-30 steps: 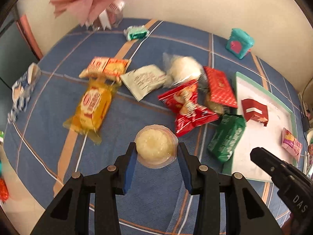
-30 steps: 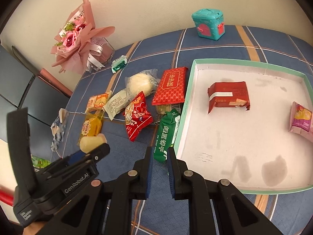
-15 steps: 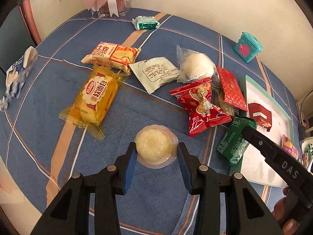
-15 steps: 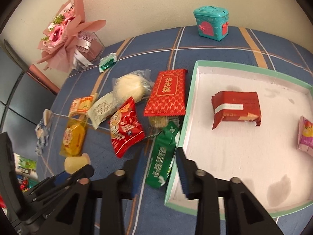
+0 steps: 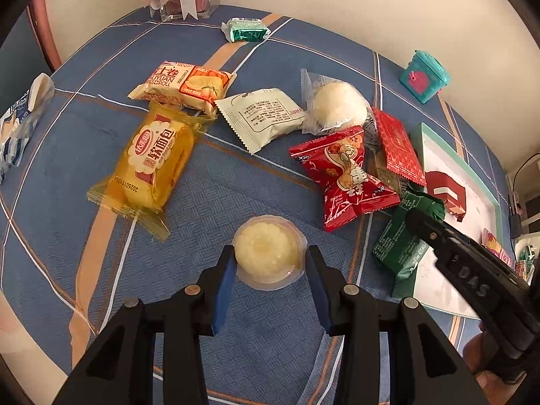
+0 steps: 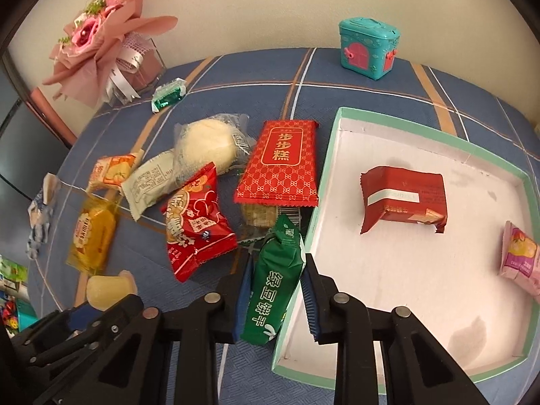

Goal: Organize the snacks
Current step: 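Lift both held snacks and carry them toward the white tray, then open the left gripper to drop the cream bun cup while the right releases the green pack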

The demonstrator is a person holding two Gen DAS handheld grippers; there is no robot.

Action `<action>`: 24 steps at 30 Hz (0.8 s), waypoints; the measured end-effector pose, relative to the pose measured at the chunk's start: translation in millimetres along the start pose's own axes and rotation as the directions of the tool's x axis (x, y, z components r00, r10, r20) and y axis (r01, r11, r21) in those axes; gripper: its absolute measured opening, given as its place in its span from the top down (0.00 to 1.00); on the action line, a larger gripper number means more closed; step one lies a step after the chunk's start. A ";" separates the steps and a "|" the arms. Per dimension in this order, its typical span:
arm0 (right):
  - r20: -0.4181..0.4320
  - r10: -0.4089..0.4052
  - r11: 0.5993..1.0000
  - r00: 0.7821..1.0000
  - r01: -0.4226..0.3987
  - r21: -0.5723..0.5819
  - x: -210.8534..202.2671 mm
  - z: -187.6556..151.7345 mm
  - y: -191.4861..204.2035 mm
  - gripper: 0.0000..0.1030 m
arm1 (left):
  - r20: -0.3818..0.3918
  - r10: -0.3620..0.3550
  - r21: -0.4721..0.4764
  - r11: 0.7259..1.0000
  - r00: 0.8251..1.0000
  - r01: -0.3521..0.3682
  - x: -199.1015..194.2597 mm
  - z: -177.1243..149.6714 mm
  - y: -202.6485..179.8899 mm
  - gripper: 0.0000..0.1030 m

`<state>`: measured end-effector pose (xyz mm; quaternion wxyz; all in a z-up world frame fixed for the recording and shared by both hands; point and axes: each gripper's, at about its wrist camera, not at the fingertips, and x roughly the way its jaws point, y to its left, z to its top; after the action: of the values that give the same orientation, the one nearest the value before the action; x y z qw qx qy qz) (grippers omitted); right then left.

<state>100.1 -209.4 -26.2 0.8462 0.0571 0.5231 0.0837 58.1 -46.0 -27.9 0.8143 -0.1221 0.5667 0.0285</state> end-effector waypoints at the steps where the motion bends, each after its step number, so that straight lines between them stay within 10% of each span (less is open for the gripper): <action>1: 0.005 0.024 1.000 1.000 -0.024 0.008 -2.6 0.1 -1.1 0.75 | 0.002 0.002 -0.003 1.000 1.000 -0.002 -0.8 -0.2 0.9 0.58; 13: 0.125 0.109 0.993 0.986 -0.113 0.021 -61.1 2.6 -3.5 0.75 | 0.055 0.027 0.027 0.999 0.998 -0.028 -26.2 10.1 -23.1 0.58; 24: 0.132 -0.130 0.958 0.983 0.090 0.272 -88.6 -1.2 -102.9 0.75 | 0.088 -0.012 0.186 0.982 0.996 -0.005 -37.4 22.2 -122.8 0.58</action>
<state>68.6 -328.1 31.8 0.8708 0.1464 0.4676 -0.0389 87.8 -156.4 34.5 0.8466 -0.0451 0.5298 -0.0208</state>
